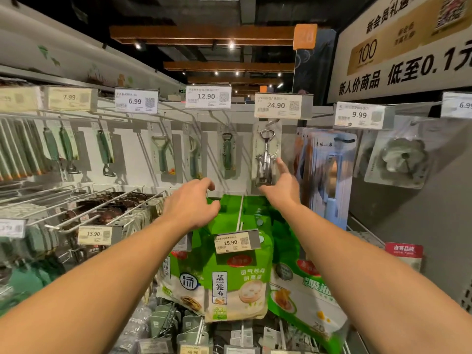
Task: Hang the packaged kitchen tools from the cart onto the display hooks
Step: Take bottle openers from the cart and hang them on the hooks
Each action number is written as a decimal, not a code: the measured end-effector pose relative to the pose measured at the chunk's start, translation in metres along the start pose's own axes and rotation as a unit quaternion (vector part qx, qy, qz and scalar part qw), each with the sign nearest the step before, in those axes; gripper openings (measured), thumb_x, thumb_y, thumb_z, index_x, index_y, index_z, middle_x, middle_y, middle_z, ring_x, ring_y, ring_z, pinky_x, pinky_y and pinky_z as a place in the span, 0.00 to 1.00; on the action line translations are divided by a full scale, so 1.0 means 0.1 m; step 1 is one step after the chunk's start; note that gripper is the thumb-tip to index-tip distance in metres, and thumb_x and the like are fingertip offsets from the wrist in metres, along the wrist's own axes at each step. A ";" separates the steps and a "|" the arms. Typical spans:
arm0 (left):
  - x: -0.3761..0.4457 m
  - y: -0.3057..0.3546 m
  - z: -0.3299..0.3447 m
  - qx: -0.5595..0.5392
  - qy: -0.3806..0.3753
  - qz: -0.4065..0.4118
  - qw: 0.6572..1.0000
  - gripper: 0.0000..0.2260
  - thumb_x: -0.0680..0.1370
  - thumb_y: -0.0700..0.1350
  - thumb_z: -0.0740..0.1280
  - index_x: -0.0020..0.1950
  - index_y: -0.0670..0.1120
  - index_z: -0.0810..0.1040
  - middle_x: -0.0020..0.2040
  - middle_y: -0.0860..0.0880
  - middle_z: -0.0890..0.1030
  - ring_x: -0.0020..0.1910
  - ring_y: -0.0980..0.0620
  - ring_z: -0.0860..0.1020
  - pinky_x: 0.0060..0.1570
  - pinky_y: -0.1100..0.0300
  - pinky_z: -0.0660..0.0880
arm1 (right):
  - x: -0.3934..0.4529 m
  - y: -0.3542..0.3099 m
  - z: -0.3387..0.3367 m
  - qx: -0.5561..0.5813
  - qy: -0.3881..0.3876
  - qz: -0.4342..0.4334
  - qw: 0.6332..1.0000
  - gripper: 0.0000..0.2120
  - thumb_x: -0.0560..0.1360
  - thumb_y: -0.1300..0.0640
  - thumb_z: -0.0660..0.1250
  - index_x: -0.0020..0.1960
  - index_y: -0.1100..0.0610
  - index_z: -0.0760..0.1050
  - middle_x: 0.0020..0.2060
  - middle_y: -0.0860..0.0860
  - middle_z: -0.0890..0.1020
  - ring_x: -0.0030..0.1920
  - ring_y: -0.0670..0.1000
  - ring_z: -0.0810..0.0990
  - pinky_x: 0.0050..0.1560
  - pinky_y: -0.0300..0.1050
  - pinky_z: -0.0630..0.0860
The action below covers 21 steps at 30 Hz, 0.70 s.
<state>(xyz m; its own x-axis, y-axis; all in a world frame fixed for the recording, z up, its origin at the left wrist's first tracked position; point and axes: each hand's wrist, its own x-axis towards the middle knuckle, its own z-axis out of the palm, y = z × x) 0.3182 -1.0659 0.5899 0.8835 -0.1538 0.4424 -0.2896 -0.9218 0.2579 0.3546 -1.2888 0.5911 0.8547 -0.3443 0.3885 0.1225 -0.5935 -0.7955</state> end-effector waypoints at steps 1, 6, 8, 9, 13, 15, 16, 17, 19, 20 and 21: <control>0.02 0.00 0.01 0.004 0.000 0.001 1.000 0.21 0.80 0.56 0.67 0.72 0.54 0.73 0.67 0.51 0.80 0.63 0.47 0.79 0.58 0.47 0.79 | 0.00 0.02 0.00 0.001 0.002 0.000 1.000 0.46 0.72 0.57 0.78 0.82 0.45 0.56 0.56 0.55 0.81 0.48 0.53 0.83 0.55 0.54 0.82; 0.11 -0.05 0.04 0.011 -0.005 -0.010 1.000 0.21 0.80 0.55 0.67 0.73 0.54 0.72 0.67 0.51 0.80 0.61 0.48 0.79 0.52 0.52 0.77 | -0.21 0.13 0.12 -0.004 -0.013 0.004 1.000 0.46 0.74 0.44 0.74 0.83 0.52 0.54 0.72 0.58 0.69 0.71 0.58 0.72 0.72 0.52 0.69; 0.10 -0.10 0.05 0.021 -0.008 -0.018 1.000 0.21 0.80 0.56 0.67 0.72 0.54 0.72 0.67 0.51 0.80 0.63 0.46 0.79 0.55 0.49 0.78 | -0.37 0.07 0.22 -0.015 -0.028 -0.027 0.999 0.40 0.76 0.44 0.72 0.81 0.54 0.58 0.73 0.56 0.66 0.73 0.56 0.68 0.70 0.49 0.67; 0.10 -0.13 0.04 0.027 -0.009 -0.022 0.999 0.21 0.80 0.56 0.67 0.72 0.54 0.73 0.67 0.50 0.80 0.64 0.45 0.79 0.56 0.49 0.78 | -0.44 0.01 0.27 -0.021 -0.038 -0.050 0.998 0.37 0.77 0.45 0.71 0.80 0.54 0.61 0.72 0.56 0.67 0.71 0.55 0.69 0.67 0.46 0.67; 0.00 -0.37 -0.05 0.031 0.006 -0.058 0.998 0.22 0.79 0.56 0.67 0.71 0.51 0.74 0.67 0.47 0.78 0.65 0.42 0.78 0.58 0.45 0.78 | -0.61 -0.37 0.59 -0.026 -0.095 -0.117 0.988 0.27 0.76 0.50 0.71 0.73 0.56 0.71 0.65 0.55 0.74 0.65 0.53 0.76 0.63 0.42 0.68; -0.09 -0.59 -0.15 0.026 0.031 -0.088 0.995 0.22 0.78 0.56 0.67 0.70 0.50 0.74 0.66 0.46 0.77 0.66 0.41 0.77 0.59 0.43 0.78 | -0.68 -0.62 0.80 -0.010 -0.111 -0.134 0.985 0.23 0.76 0.51 0.71 0.69 0.57 0.75 0.60 0.54 0.78 0.60 0.53 0.78 0.60 0.43 0.70; -0.16 -0.73 -0.21 0.025 0.046 -0.104 0.993 0.22 0.78 0.56 0.67 0.69 0.50 0.75 0.66 0.45 0.77 0.66 0.41 0.76 0.60 0.43 0.78 | -0.73 -0.76 0.92 0.004 -0.119 -0.143 0.983 0.21 0.76 0.52 0.71 0.67 0.56 0.77 0.58 0.54 0.79 0.58 0.53 0.79 0.58 0.42 0.71; -0.24 -0.89 -0.29 0.026 0.061 -0.123 0.990 0.22 0.78 0.57 0.67 0.69 0.50 0.75 0.65 0.45 0.76 0.67 0.41 0.75 0.60 0.43 0.77 | -0.79 -0.92 1.06 0.018 -0.129 -0.151 0.980 0.19 0.76 0.52 0.72 0.65 0.56 0.78 0.57 0.53 0.80 0.56 0.52 0.79 0.57 0.42 0.71; -0.47 -1.26 -0.50 0.040 0.091 -0.158 0.982 0.21 0.78 0.57 0.67 0.69 0.50 0.75 0.65 0.46 0.76 0.67 0.42 0.74 0.59 0.45 0.77 | -0.95 -1.25 1.39 0.045 -0.158 -0.168 0.972 0.16 0.75 0.53 0.72 0.61 0.55 0.79 0.54 0.52 0.81 0.54 0.52 0.80 0.56 0.43 0.72; -0.61 -1.47 -0.62 0.053 0.102 -0.176 0.978 0.22 0.78 0.57 0.67 0.70 0.51 0.74 0.66 0.46 0.76 0.67 0.42 0.74 0.59 0.45 0.77 | -1.06 -1.42 1.59 0.062 -0.175 -0.178 0.966 0.15 0.74 0.53 0.72 0.60 0.54 0.80 0.53 0.52 0.81 0.53 0.52 0.80 0.57 0.44 0.73; -0.78 -1.69 -0.75 0.071 0.107 -0.196 0.972 0.23 0.79 0.57 0.67 0.72 0.52 0.73 0.67 0.47 0.75 0.68 0.43 0.74 0.59 0.45 0.76 | -1.21 -1.59 1.79 0.081 -0.193 -0.187 0.960 0.15 0.74 0.53 0.73 0.59 0.53 0.80 0.52 0.51 0.82 0.51 0.52 0.80 0.58 0.46 0.75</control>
<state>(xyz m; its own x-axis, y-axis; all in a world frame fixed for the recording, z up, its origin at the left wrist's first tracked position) 0.2704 -0.8716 0.5766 0.8150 0.2820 0.5062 0.1201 -0.9369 0.3285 0.3222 -1.0225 0.5869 0.8555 0.1836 0.4842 0.5065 -0.4911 -0.7087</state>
